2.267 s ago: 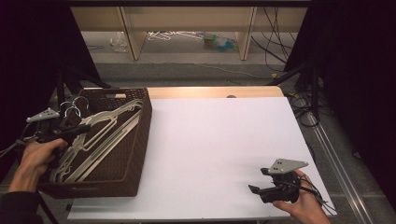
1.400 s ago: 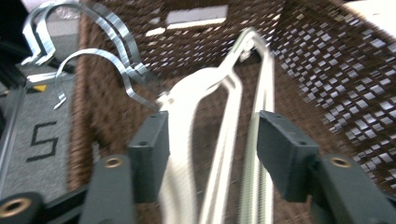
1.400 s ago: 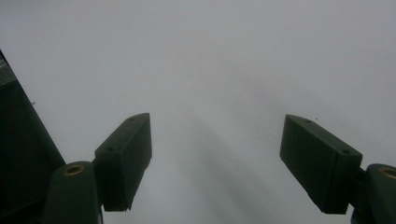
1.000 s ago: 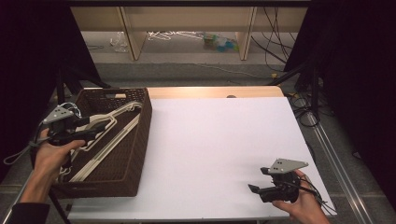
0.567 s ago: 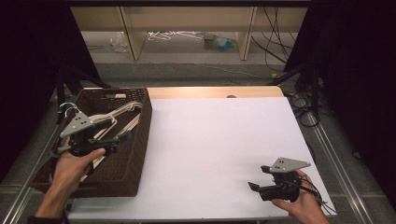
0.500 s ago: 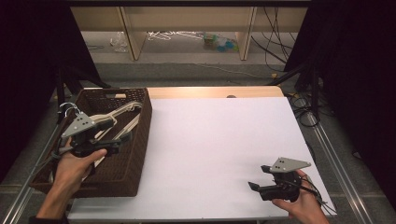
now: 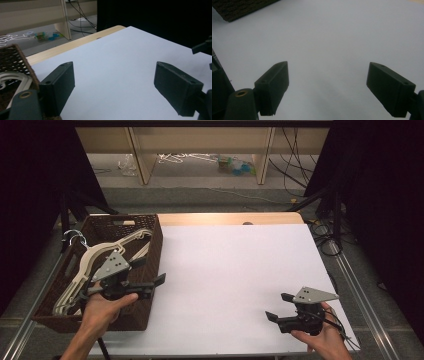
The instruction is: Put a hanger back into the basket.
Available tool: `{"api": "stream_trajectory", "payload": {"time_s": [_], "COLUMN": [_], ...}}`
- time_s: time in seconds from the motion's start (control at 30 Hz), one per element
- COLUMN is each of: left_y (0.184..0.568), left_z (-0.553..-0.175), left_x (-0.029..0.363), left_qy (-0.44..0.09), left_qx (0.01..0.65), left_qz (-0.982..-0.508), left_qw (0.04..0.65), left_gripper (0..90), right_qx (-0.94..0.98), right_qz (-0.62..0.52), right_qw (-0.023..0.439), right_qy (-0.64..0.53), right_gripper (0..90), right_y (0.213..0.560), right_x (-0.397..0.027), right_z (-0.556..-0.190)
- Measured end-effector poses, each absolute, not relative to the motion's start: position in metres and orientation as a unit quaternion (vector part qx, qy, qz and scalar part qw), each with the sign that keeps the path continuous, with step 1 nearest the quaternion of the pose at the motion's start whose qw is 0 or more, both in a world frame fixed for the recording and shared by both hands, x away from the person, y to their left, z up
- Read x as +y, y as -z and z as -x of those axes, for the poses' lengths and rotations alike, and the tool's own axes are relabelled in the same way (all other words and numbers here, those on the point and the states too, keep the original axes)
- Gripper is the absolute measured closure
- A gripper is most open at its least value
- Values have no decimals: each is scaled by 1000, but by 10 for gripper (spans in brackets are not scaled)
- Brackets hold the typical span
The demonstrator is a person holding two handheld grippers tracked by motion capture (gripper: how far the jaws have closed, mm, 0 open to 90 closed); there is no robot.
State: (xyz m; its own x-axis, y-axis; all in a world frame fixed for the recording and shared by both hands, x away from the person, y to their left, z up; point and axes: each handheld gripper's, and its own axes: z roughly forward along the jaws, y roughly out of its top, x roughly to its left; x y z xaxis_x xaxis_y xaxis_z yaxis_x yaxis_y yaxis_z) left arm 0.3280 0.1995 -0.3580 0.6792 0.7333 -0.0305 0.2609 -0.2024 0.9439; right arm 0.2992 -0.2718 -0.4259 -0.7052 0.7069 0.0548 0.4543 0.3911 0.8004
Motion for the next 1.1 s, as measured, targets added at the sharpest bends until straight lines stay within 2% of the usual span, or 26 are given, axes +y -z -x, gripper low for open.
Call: {"api": "stream_trajectory", "payload": {"time_s": [0.7,1.1], "left_y": [387,413], "left_z": [-308,-303], "left_x": [168,155], "left_qy": [-210,-224], "left_qx": [320,306], "left_qz": [-748,-757], "left_qw": [541,531], "left_gripper": [168,169], "right_qx": [787,775], "right_qz": [-355,-348], "right_qw": [165,183], "right_qy": [-477,-495], "right_gripper": [176,176], "right_y": [424,422], "right_x": [-275,-275], "right_z": [-297,-293]}}
